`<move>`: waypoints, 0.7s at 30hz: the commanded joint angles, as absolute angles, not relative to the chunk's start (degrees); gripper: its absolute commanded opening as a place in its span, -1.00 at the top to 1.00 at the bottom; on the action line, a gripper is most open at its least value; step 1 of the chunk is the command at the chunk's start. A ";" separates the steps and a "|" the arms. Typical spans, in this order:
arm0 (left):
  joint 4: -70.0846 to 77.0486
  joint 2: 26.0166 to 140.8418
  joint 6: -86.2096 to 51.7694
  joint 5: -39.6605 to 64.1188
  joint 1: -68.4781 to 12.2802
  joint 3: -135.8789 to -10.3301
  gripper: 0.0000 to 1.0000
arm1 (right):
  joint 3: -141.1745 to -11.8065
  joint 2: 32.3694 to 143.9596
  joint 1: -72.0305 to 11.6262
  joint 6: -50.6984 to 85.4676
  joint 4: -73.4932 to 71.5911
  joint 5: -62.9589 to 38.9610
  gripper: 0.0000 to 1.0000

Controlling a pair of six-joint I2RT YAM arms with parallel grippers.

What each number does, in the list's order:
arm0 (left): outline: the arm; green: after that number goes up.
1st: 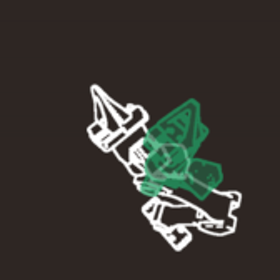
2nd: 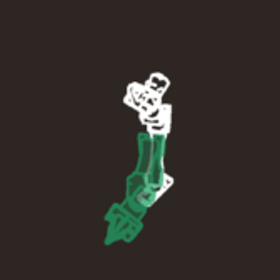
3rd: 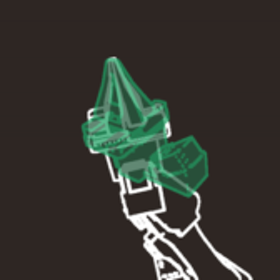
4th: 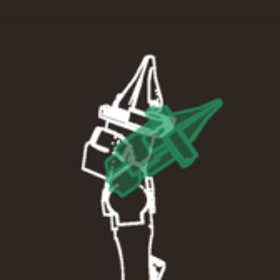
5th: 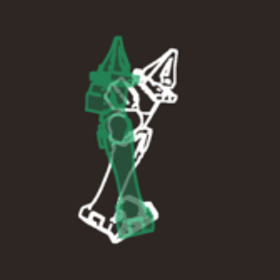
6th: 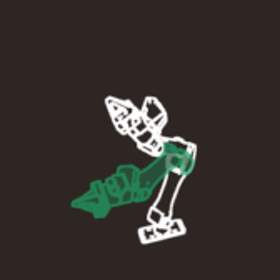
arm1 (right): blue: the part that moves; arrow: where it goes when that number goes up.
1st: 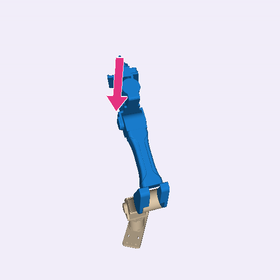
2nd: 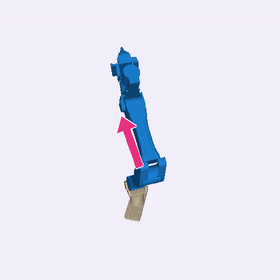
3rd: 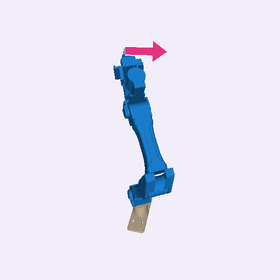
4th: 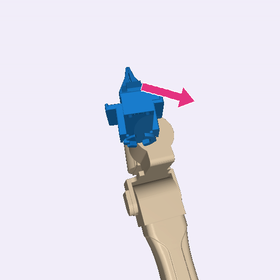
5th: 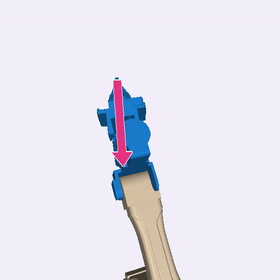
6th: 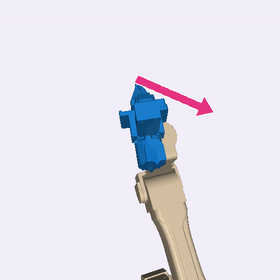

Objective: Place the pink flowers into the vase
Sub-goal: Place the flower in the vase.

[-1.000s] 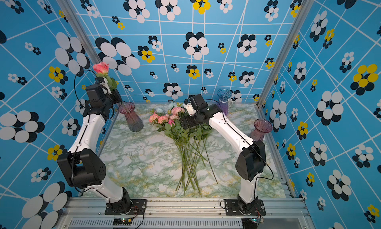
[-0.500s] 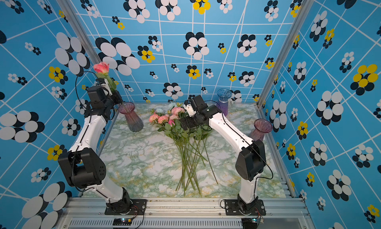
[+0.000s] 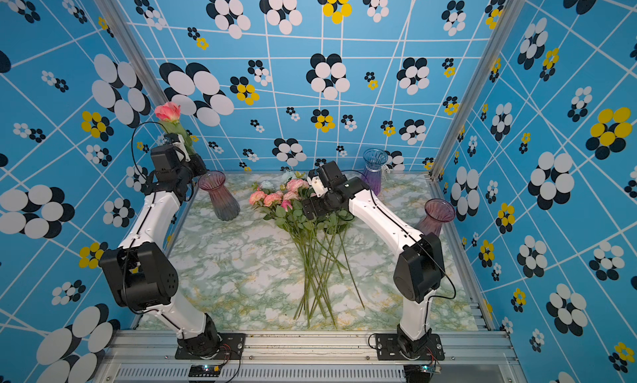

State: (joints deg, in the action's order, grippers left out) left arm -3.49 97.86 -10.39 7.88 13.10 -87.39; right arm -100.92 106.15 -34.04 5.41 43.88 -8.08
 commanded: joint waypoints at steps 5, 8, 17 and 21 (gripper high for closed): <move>-4.33 98.79 -9.45 6.77 13.12 -87.46 0.69 | -100.02 104.88 -33.66 6.70 43.21 -8.51 -0.98; -4.22 98.48 -9.46 6.86 13.12 -87.04 0.69 | -99.43 104.51 -33.66 6.79 43.14 -8.22 -0.99; -4.76 95.23 -9.51 6.62 13.16 -84.34 0.43 | -94.57 104.79 -33.50 7.71 44.51 -5.63 -0.86; -5.20 92.53 -9.60 6.29 12.92 -82.15 0.19 | -92.88 105.87 -33.39 8.69 44.01 -8.51 -0.60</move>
